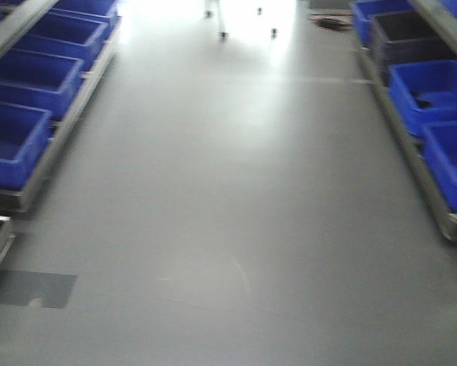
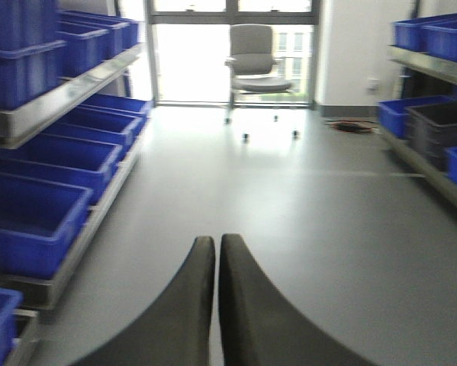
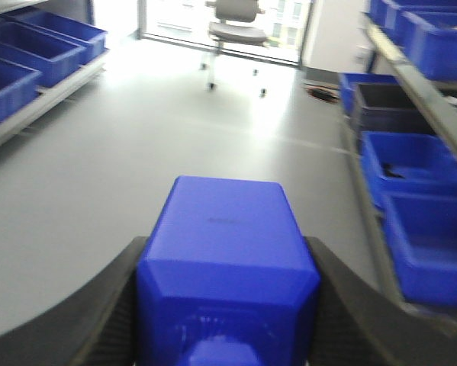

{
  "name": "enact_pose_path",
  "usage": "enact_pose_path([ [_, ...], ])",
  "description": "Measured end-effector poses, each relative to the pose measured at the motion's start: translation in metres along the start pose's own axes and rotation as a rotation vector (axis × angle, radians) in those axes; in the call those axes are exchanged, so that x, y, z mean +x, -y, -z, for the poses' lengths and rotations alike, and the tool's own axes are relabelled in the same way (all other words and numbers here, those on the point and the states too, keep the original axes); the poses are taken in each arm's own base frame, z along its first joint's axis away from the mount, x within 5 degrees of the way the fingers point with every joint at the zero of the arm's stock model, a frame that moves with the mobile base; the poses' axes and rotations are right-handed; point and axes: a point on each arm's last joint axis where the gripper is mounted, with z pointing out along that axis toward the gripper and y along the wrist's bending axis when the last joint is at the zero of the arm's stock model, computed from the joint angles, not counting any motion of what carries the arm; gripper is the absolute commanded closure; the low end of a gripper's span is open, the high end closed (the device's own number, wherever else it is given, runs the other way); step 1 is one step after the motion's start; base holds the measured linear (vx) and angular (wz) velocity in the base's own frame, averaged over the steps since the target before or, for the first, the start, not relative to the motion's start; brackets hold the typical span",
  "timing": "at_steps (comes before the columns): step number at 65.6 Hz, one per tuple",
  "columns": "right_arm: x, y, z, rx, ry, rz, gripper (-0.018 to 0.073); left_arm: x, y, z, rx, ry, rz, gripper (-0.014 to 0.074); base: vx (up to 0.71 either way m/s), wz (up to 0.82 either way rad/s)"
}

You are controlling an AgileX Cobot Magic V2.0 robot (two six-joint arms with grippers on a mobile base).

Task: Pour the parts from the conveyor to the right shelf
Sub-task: 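Drive between the shelves and turn to face a blue bin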

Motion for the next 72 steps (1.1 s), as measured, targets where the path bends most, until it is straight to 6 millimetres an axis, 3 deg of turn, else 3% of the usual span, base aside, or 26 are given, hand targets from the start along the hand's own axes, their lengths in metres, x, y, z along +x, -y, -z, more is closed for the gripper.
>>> enact_pose_path([
  [72,0.0,0.0,0.0,0.0,0.0,0.0,0.0564,0.0,0.0,0.0,0.0,0.0,0.0,0.0602,0.37,0.96],
])
